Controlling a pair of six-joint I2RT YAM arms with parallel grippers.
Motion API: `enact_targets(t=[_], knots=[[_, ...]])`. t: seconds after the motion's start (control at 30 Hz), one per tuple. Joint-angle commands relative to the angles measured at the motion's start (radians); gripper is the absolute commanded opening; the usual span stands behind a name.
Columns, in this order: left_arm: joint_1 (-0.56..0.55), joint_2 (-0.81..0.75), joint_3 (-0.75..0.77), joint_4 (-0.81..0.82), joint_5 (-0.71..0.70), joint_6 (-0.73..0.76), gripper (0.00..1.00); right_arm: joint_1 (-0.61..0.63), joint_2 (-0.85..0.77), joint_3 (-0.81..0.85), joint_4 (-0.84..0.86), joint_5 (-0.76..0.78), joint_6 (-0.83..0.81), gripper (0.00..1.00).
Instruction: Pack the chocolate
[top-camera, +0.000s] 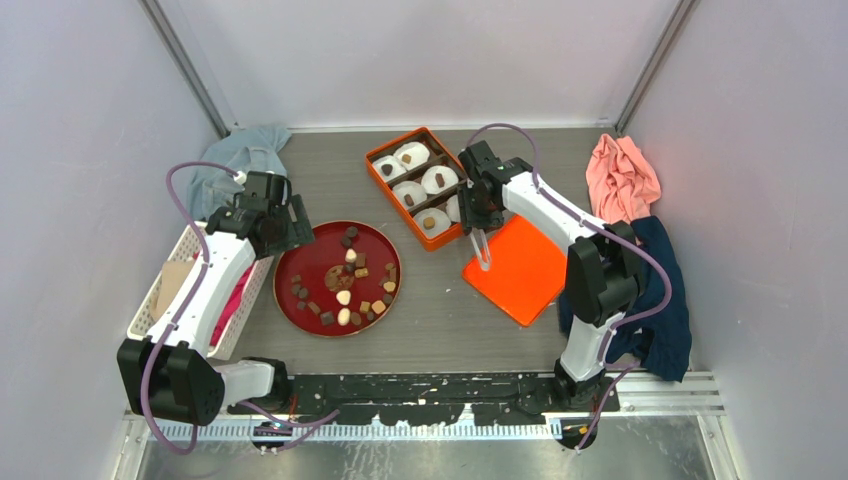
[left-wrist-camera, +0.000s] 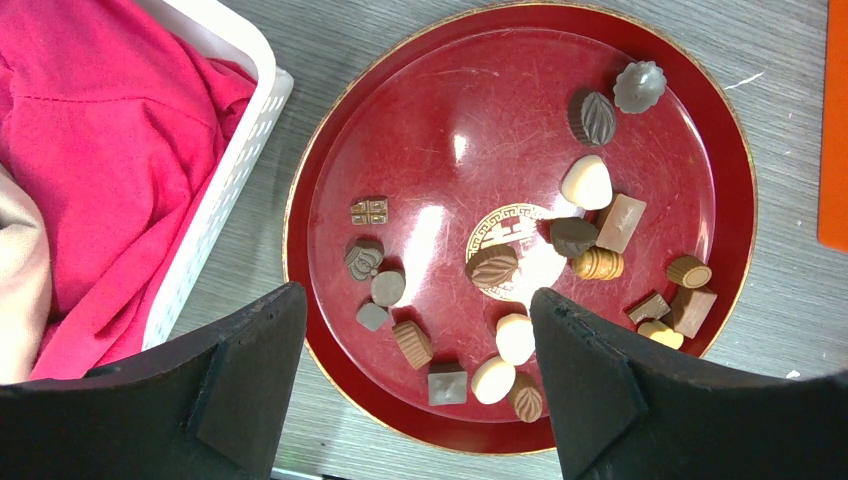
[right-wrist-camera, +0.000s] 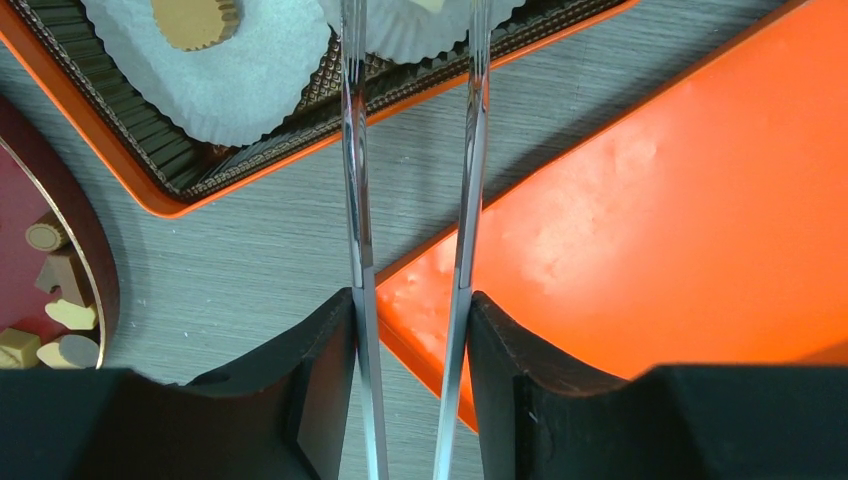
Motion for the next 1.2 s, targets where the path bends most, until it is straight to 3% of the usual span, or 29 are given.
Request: enact_targets(t=[0.0,0.3,0.53,0.67,1.17], knots=[[0.003,-0.029,0.024,0.023,-0.01,0.008,0.83,-0.001,-0.048,0.018,0.01,-0.004,0.005,0.48],[0.004,-0.029,0.024,0.022,-0.01,0.009,0.83,-0.001,-0.079,0.027,0.005,0.003,0.007,0.47],[0.004,-0.027,0.024,0.024,-0.007,0.007,0.83,-0.001,-0.166,0.068,-0.023,0.039,0.01,0.27],[0.004,-0.028,0.022,0.026,-0.003,0.005,0.83,-0.001,-0.211,0.071,-0.028,0.074,0.011,0.23],[0.003,-0.037,0.024,0.026,0.007,0.006,0.83,-0.031,-0.211,0.03,0.048,0.216,0.067,0.21]])
